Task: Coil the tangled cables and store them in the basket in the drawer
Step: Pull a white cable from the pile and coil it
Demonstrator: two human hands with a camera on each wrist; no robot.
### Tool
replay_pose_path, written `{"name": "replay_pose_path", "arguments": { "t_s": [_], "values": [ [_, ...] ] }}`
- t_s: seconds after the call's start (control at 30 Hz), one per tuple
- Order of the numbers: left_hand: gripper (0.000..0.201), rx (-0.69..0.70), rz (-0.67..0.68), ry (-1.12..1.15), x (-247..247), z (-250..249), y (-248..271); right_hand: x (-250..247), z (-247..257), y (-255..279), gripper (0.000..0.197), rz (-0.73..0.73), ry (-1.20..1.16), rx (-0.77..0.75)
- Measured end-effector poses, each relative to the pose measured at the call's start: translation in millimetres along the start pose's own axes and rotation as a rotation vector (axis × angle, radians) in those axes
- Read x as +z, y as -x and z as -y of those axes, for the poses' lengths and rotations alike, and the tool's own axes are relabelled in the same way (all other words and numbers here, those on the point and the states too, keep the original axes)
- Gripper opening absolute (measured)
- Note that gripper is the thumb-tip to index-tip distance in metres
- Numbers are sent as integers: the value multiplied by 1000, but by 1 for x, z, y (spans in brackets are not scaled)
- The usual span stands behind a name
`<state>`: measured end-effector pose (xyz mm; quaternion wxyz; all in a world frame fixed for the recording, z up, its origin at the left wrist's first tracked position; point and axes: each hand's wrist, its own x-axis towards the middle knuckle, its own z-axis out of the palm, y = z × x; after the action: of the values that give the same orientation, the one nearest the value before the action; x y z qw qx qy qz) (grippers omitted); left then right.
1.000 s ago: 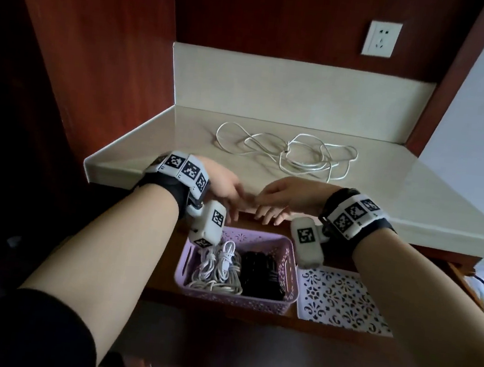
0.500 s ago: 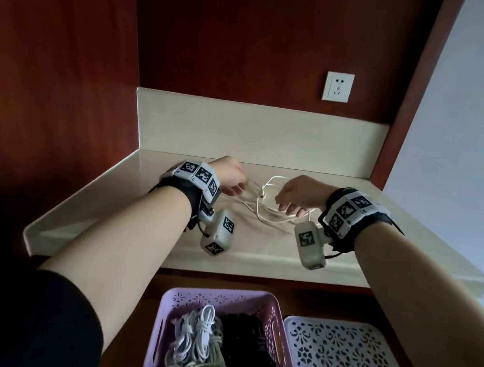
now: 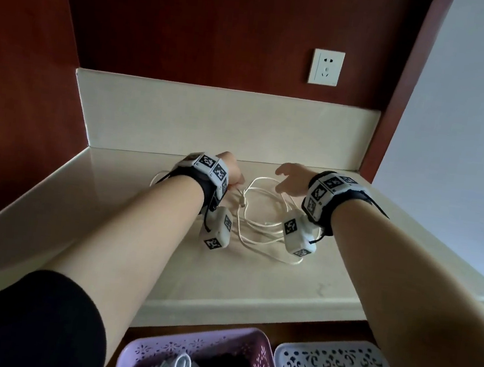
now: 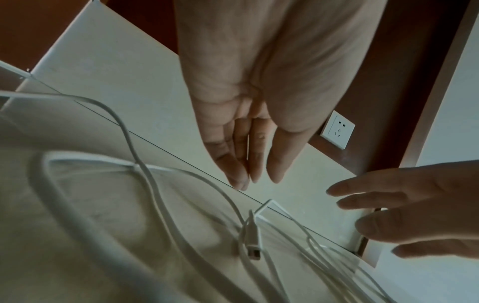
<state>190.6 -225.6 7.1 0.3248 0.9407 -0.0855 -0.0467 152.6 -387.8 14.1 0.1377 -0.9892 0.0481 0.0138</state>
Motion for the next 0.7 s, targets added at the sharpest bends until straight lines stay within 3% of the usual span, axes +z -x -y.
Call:
{"name": "replay_pose_path", "arguments": {
  "t_s": [0.17,0.23,0.3,0.37,0.43,0.53,0.7],
  "values": [
    [24,-28,94,-119,16,6,-9,10,-20,-18,82,59,85,99],
    [21,-42,140,-161,22,7,-6,17,-26,-19,84,106,132,148],
    [14,-50,173,-174,27,7,-4,24,-35,-29,78,107,140,157],
    [17,-52,192,-192,30,6,-1,35,-52,-53,54,102,113,143],
    [27,-39,195,-253,31,4,0,34,-45,-41,36,103,63,79],
    [35,-55,202,-293,32,-2,6,31,-37,-21,25,93,-51,42],
    [32,-67,220,-242,26,1,9,21,-49,-5,37,-19,-190,-38]
  ]
}}
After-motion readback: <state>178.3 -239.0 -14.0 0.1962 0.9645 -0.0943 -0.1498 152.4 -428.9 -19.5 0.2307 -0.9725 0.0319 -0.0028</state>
